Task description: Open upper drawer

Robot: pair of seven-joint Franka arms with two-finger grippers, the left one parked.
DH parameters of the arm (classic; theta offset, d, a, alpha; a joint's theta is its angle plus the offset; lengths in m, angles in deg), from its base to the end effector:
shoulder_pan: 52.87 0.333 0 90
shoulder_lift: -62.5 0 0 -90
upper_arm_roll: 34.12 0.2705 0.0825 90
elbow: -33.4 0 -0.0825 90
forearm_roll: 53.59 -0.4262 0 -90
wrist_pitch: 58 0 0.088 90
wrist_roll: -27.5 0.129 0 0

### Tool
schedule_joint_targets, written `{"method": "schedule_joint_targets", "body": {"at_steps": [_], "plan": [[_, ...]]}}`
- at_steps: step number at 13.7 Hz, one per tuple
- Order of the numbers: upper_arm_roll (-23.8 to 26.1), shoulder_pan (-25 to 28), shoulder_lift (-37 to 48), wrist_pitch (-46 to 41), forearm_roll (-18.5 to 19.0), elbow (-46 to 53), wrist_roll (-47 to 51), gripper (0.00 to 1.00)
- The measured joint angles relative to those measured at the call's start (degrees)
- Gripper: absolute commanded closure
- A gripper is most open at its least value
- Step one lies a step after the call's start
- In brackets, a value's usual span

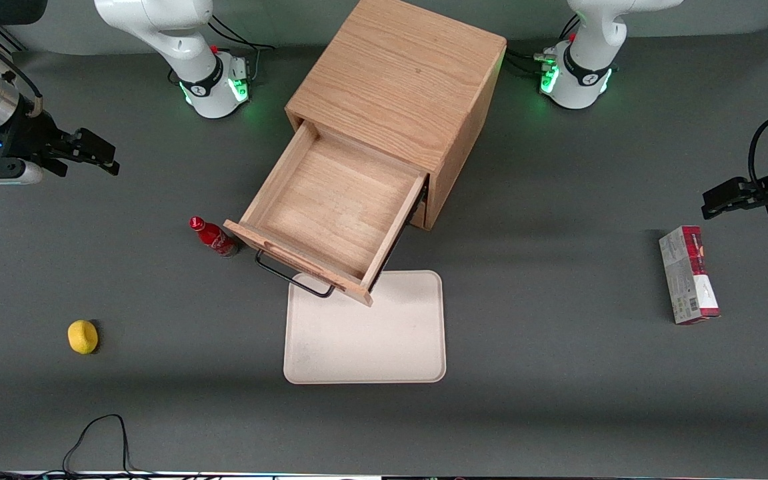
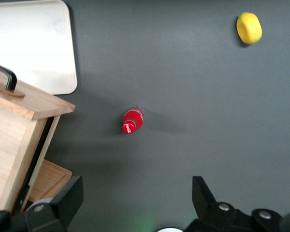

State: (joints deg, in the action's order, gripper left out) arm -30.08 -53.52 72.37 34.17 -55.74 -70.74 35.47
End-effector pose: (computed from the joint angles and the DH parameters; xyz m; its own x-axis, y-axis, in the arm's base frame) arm 0.5480 0.0390 0.5318 0.9958 -0.0828 -0.0402 -0.0836 -0.9963 -0.0200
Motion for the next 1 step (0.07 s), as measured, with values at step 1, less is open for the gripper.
{"method": "schedule_joint_targets", "body": {"at_steps": [1], "plan": [[0.34,0.00,-0.07,0.00,0.00,0.01,0.95,0.00]]}}
